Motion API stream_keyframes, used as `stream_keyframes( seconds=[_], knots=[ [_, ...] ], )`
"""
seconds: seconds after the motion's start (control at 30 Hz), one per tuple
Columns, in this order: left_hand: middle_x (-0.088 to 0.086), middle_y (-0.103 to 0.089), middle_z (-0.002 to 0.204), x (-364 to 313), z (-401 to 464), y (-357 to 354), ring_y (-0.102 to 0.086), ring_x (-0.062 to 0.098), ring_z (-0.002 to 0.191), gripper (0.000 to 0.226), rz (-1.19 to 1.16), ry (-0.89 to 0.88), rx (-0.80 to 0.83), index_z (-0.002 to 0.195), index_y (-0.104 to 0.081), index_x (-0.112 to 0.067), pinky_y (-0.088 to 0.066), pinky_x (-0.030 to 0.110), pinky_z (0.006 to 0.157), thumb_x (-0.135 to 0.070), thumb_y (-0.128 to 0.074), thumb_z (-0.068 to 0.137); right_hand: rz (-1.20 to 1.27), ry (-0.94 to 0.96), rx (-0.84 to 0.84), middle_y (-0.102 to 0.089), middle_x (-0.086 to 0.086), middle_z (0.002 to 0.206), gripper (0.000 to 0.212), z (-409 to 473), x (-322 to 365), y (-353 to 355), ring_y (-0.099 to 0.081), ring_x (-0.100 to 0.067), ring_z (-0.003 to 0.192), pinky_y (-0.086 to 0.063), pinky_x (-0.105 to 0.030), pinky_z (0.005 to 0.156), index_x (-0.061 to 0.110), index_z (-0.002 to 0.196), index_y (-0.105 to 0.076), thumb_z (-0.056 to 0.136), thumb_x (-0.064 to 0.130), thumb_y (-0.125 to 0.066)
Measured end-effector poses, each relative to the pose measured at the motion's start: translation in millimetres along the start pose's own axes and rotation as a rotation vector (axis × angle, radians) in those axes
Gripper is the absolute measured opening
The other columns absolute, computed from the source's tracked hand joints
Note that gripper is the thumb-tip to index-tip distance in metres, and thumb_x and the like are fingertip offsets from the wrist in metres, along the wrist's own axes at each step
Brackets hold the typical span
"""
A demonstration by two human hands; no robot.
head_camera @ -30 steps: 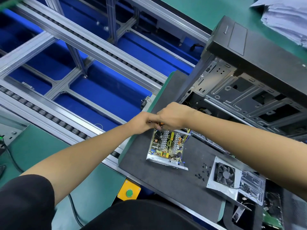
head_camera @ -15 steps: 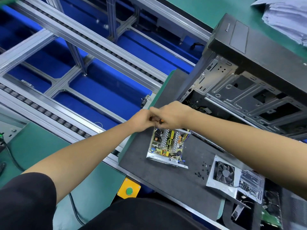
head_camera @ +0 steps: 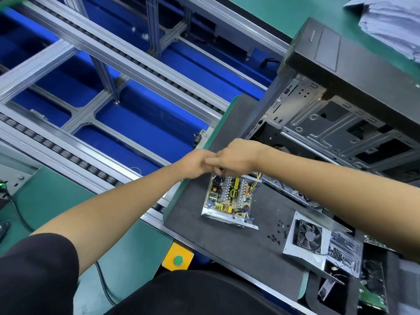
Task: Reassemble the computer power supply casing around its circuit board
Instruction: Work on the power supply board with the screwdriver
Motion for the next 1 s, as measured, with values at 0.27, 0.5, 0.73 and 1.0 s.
stream_keyframes(
  seconds=[0.27,0.5,0.73,1.0],
  knots=[
    [-0.036,-0.064,0.074,-4.8,-2.7,0.0,-0.058,-0.012,0.069,0.045,0.072,-0.055,-0.076,0.082,-0.061,-0.063,-0.041,0.015,0.061,-0.024,-0.083,0.082,0.539,-0.632,-0.045,-0.04,0.004,0.067,0.02,6.0,8.1,-10.0,-0.058,-0.034,0.077,-0.032,-0.034,0.056,0.02,0.095,-0.04,0.087,0.026,-0.057],
    [-0.016,-0.074,0.085,1.5,1.0,-3.6,-0.071,0.019,0.096,0.025,0.057,-0.016,-0.011,0.094,-0.076,-0.033,-0.054,0.031,0.087,-0.008,-0.07,0.091,0.08,-0.022,0.013,-0.062,0.005,0.091,0.023,-3.2,-5.0,2.9,-0.052,-0.028,0.061,-0.04,-0.033,0.055,0.025,0.114,-0.045,0.096,0.039,-0.049],
    [-0.019,-0.069,0.078,1.0,0.6,-0.5,-0.06,-0.004,0.073,0.032,0.094,-0.039,-0.049,0.084,-0.058,-0.052,-0.048,0.031,0.068,-0.035,-0.085,0.078,0.436,-0.635,-0.019,-0.047,0.0,0.071,0.019,3.6,10.6,-7.4,-0.061,-0.033,0.076,-0.035,-0.033,0.053,0.018,0.102,-0.044,0.091,0.03,-0.055],
    [-0.025,-0.071,0.075,-0.2,4.4,-1.4,-0.07,0.013,0.088,0.03,0.14,-0.034,-0.005,0.081,-0.07,-0.049,-0.054,0.031,0.077,-0.019,-0.076,0.085,-0.032,0.094,0.025,-0.06,-0.002,0.102,0.022,-10.9,-9.1,1.3,-0.053,-0.031,0.059,-0.047,-0.037,0.055,0.025,0.119,-0.041,0.1,0.035,-0.043]
  ],
)
Point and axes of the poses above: each hand's wrist, its own z-axis towards the middle knuckle, its own y-axis out of the back of the hand, x = y × z, the point moved 2 cm from there along z, towards the middle knuckle
